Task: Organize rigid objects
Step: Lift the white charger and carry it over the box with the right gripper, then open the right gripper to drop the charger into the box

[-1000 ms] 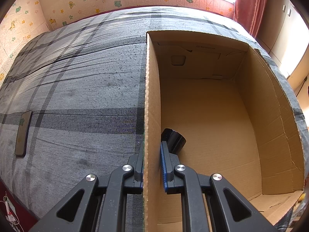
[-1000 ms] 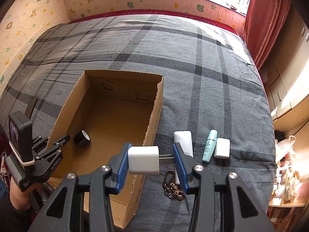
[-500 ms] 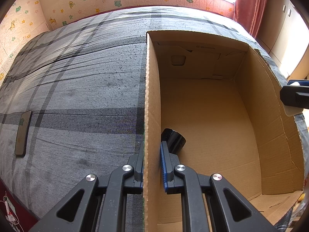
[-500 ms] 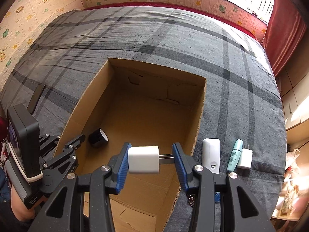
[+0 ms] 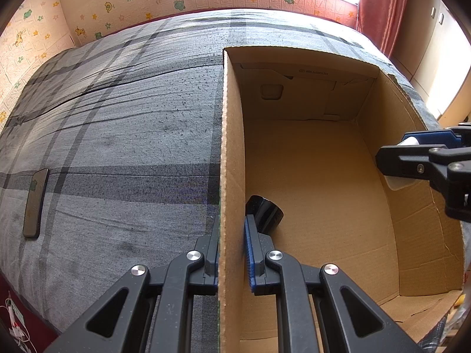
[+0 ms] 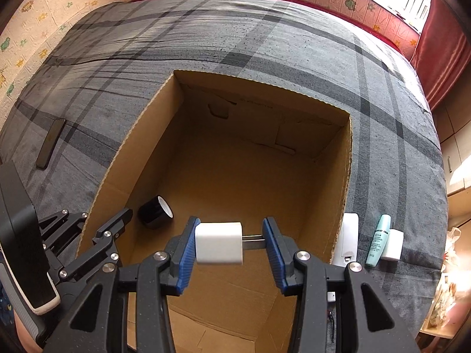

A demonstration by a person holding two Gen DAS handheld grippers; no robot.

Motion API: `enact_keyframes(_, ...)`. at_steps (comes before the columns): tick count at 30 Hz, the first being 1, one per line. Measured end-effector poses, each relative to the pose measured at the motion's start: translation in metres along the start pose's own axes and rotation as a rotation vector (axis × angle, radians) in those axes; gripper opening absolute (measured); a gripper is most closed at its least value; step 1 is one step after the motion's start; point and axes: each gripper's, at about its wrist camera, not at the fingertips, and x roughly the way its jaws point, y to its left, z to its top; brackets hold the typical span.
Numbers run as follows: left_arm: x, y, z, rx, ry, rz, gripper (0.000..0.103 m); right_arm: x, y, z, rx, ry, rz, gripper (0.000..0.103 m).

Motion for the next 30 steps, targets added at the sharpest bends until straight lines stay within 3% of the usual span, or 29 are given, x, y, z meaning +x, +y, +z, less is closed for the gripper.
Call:
enact_keyframes(18, 0.000, 0.000, 0.000, -0.001, 0.001, -0.001, 0.014, 0.070, 0.007, -0.001, 0.016, 0.155, -0.022, 0.047)
enact_keyframes(30, 0.000, 0.000, -0.001, 0.001, 0.001, 0.001, 0.014, 0.092, 0.010, -0.003, 0.022, 0.202, -0.018, 0.047)
